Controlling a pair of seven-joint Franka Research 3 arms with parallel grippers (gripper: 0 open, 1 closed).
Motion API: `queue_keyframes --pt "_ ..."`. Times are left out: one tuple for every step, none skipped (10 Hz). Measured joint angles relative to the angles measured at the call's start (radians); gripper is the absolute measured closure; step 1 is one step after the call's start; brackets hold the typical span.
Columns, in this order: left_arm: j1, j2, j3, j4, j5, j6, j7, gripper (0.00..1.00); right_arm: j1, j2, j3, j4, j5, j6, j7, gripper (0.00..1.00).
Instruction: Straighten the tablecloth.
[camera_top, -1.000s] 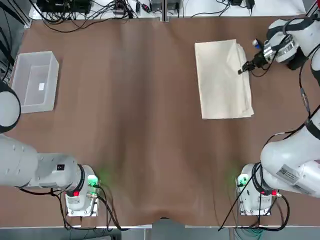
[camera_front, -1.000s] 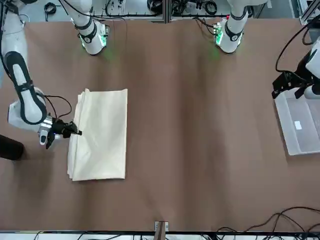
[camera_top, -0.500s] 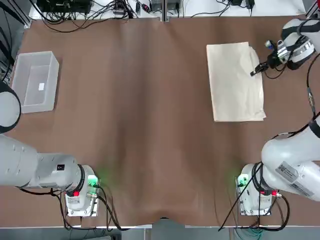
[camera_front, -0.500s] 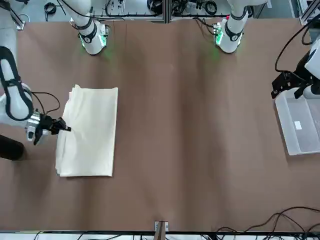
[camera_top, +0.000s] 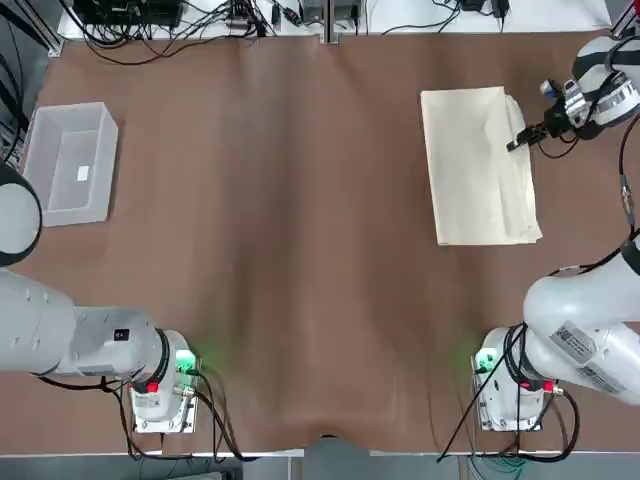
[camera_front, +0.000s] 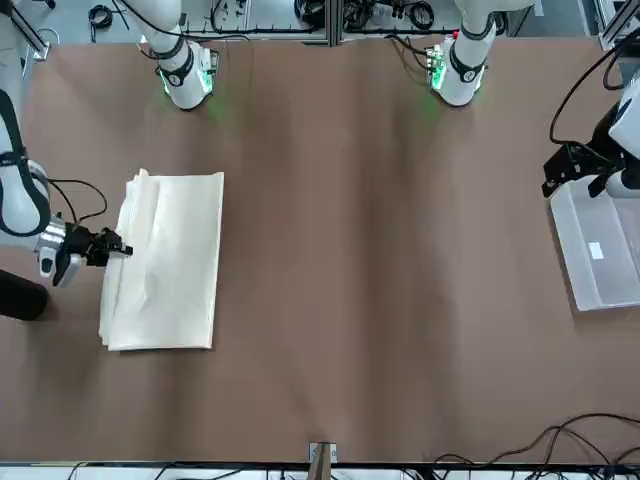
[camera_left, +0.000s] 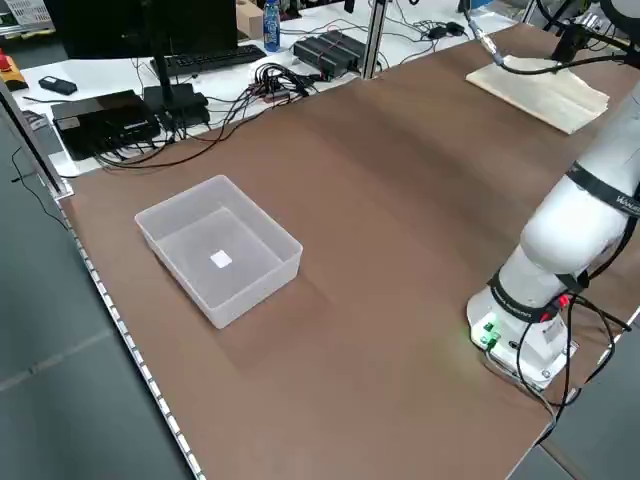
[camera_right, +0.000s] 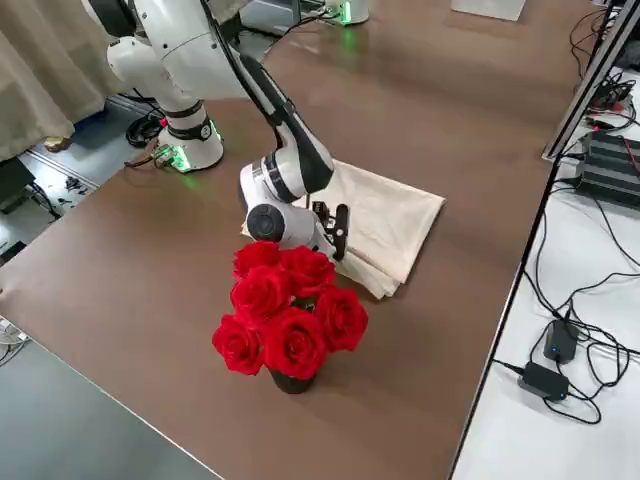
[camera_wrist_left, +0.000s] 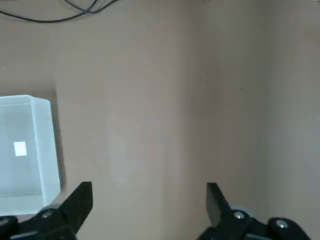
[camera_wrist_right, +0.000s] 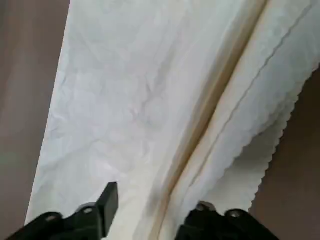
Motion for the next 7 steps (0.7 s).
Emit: queue_keyframes --pt "0.000 0.000 0.000 0.000 0.000 0.000 0.000 0.00 0.001 0.000 0.002 0.000 0.000 -0.002 0.000 0.22" --pt "0.000 0.000 -0.001 0.000 0.000 0.000 0.000 0.00 0.001 0.000 0.003 0.000 0.000 -0.004 0.000 0.16" --pt "0.000 0.000 -0.001 0.000 0.000 0.000 0.000 0.00 0.002 0.000 0.003 0.000 0.000 -0.007 0.000 0.15" --pt "0.000 0.000 -0.001 0.000 0.000 0.000 0.000 0.00 0.003 0.000 0.005 0.000 0.000 -0.013 0.001 0.14" --pt "0.000 0.000 -0.001 0.000 0.000 0.000 0.000 0.00 0.004 0.000 0.006 0.002 0.000 -0.018 0.002 0.13" --pt "0.000 0.000 -0.001 0.000 0.000 0.000 0.000 0.00 0.006 -0.001 0.008 0.011 0.000 -0.030 0.008 0.11" --pt "0.000 0.000 -0.001 0.000 0.000 0.000 0.000 0.00 0.006 -0.002 0.008 0.035 -0.002 -0.063 0.016 0.11"
